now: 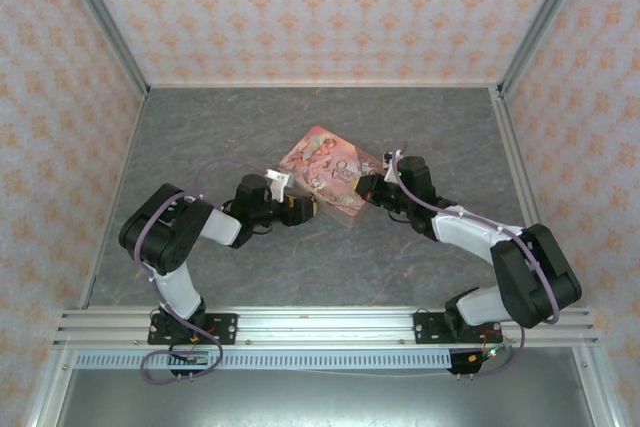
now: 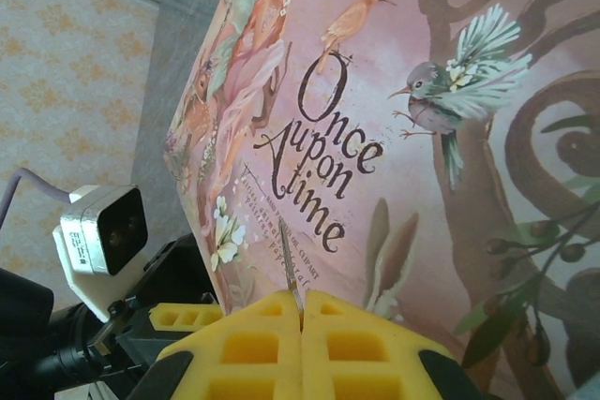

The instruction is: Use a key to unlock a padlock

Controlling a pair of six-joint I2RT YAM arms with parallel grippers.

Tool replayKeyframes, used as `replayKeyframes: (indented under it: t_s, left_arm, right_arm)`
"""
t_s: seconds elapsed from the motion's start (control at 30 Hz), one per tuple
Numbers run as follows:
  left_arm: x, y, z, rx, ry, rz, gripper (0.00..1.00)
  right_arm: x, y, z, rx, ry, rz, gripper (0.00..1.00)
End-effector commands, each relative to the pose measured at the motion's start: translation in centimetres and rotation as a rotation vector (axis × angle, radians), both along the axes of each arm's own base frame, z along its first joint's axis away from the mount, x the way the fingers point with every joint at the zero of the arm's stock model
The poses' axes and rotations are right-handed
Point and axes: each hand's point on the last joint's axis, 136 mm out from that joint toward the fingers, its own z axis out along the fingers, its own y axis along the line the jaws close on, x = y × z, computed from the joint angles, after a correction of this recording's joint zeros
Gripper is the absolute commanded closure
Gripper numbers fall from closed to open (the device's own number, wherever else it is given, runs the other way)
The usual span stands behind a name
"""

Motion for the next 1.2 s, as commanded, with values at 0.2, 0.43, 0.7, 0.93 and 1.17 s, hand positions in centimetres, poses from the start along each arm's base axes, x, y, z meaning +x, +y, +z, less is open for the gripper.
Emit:
replayKeyframes:
  t_s: [0.2,0.43,0.7,0.93,1.17]
  left_arm:
    - [0.5,-1.2,0.0,0.022,-0.03,-0.044,0.43]
    - [0.0,-2.0,0.0,0.02,-0.019,-0.072,0.52]
    - [0.3,-1.8,-0.1,0.033,-0.012,-0.039,0.54]
    - [0.8,-1.7,0.3,0.021,-0.007,-0.007,0.59]
    - [1.1,-1.6,0.0,0.034,0.001,0.016,0.61]
  right_arm:
    - [-0.1,0.1,-1.4,-0.03,0.005,-0.001,1.0]
    - [0.0,0.5,-1.6,-0.029,0.005,0.008,1.0]
    - [-0.1,0.6,-1.6,-0.024,0.007,0.012,1.0]
    - [-0.2,0.5,-1.6,-0.023,0.005,0.013,1.0]
    - [-0.4,0.6,-1.6,-0.023,0.005,0.017,1.0]
